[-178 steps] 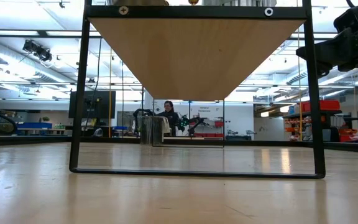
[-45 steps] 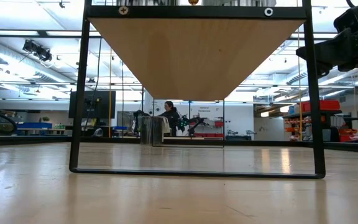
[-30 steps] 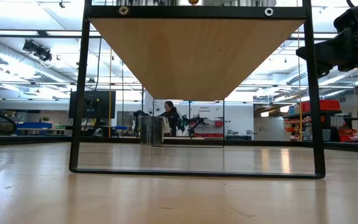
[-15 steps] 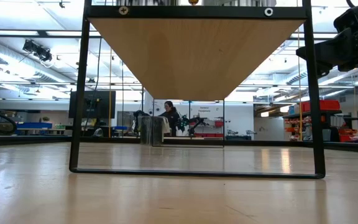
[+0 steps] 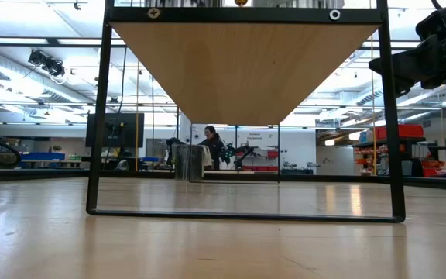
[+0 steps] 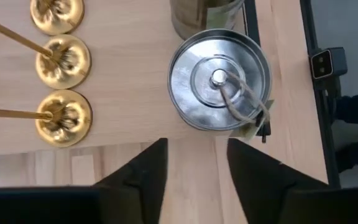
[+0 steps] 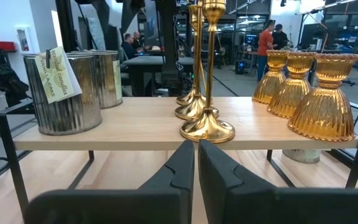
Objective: Pick & Place candle stick holders
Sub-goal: Put the bottom scented candle on the shelf aligned with the other scented candle
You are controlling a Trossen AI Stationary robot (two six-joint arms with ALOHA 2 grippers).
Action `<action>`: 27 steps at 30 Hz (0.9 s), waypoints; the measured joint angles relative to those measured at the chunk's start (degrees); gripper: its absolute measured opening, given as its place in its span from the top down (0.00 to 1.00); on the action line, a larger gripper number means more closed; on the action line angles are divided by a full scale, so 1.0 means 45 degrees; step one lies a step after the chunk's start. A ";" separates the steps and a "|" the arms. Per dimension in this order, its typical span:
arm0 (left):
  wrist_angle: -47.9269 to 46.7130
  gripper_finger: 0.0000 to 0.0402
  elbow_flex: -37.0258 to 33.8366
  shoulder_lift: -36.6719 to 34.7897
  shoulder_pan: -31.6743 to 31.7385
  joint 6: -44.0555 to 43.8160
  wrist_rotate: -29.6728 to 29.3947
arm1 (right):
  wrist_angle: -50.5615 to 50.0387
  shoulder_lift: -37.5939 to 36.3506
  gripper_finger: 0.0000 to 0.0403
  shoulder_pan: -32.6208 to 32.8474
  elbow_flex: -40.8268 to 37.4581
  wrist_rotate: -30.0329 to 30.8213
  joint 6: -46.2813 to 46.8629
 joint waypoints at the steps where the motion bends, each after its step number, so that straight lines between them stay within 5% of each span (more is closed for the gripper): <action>1: 0.0003 0.59 0.0000 -0.0022 -0.0003 0.0094 -0.0028 | 0.0000 0.0000 0.93 0.0000 -0.0001 0.0000 -0.0001; 16: -0.0857 0.97 -0.0019 -0.0033 -0.0023 0.0821 -0.0266 | 0.0000 0.0000 0.93 0.0000 0.0000 0.0000 -0.0005; 27: -0.0286 0.99 -0.2090 -0.0186 -0.0120 0.1011 -0.0015 | 0.0000 0.0000 0.93 0.0001 0.0000 0.0000 -0.0003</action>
